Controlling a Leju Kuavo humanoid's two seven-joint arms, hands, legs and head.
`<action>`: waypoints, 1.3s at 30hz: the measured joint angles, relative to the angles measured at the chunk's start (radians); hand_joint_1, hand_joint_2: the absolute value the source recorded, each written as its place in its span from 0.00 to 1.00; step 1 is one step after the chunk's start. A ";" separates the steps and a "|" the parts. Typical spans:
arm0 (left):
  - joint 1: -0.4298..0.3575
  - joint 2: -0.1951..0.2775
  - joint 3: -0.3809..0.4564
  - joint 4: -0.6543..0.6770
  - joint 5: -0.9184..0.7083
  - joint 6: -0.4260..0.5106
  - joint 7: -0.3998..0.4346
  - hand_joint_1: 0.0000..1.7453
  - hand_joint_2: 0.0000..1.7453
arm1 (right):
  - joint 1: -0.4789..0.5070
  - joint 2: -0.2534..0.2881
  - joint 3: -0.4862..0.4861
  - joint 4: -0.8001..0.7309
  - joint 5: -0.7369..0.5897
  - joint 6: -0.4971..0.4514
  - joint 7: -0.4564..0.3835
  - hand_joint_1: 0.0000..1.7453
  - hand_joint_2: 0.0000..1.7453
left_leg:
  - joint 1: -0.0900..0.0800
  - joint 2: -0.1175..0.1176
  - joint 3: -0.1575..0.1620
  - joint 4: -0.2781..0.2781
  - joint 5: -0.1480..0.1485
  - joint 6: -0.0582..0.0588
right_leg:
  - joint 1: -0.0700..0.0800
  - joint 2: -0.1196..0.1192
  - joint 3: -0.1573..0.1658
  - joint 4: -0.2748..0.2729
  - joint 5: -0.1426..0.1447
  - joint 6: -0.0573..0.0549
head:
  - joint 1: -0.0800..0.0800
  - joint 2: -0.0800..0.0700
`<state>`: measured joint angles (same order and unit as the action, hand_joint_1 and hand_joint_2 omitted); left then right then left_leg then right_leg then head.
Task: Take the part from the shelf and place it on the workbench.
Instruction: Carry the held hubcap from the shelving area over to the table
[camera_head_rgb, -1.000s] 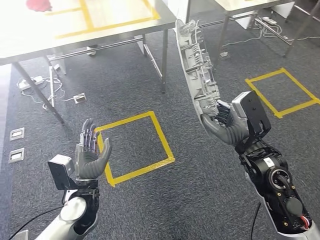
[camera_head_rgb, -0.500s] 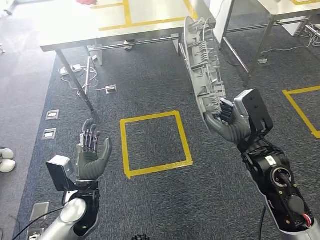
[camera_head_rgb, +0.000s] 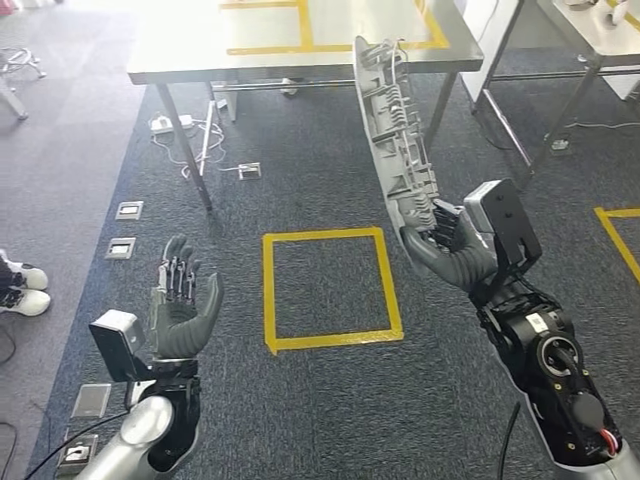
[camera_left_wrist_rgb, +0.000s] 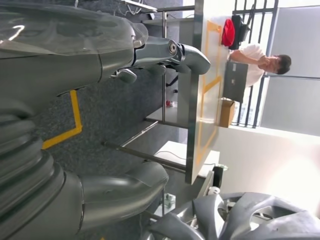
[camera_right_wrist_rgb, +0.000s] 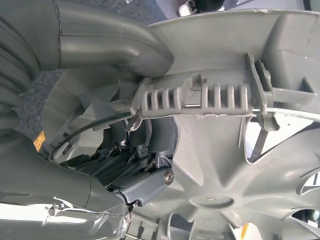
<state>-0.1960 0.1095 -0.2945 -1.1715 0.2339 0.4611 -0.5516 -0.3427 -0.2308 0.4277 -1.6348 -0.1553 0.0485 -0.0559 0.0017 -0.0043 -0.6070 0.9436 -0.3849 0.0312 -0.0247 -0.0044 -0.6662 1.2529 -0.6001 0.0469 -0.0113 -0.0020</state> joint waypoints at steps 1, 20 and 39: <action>0.000 -0.001 0.000 0.000 0.001 -0.001 0.000 0.00 1.00 | 0.001 0.000 0.000 0.000 0.000 0.000 0.000 1.00 1.00 | -0.002 -0.005 0.001 0.001 -0.002 0.001 | 0.000 0.001 -0.010 0.008 0.013 -0.001 | 0.005 0.000; -0.016 -0.009 0.000 0.000 0.030 -0.023 0.011 0.00 1.00 | 0.007 -0.003 -0.004 0.000 0.000 -0.009 0.002 1.00 1.00 | -0.006 -0.029 0.002 0.007 -0.008 -0.017 | 0.012 0.014 0.115 -0.289 0.151 -0.028 | 0.003 0.000; -0.044 -0.012 0.000 0.016 0.045 -0.059 0.000 0.00 1.00 | 0.015 -0.004 -0.006 -0.001 0.005 -0.025 0.000 1.00 1.00 | -0.008 -0.028 0.003 0.011 -0.016 -0.006 | 0.007 0.014 0.120 -0.299 0.150 -0.018 | -0.001 0.000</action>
<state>-0.2398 0.0980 -0.2950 -1.1556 0.2787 0.4022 -0.5512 -0.3277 -0.2343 0.4215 -1.6360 -0.1502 0.0233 -0.0557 -0.0066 -0.0321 -0.6044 0.9547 -0.4007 0.0256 -0.0178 0.0093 -0.5458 0.9537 -0.4502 0.0286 -0.0123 -0.0022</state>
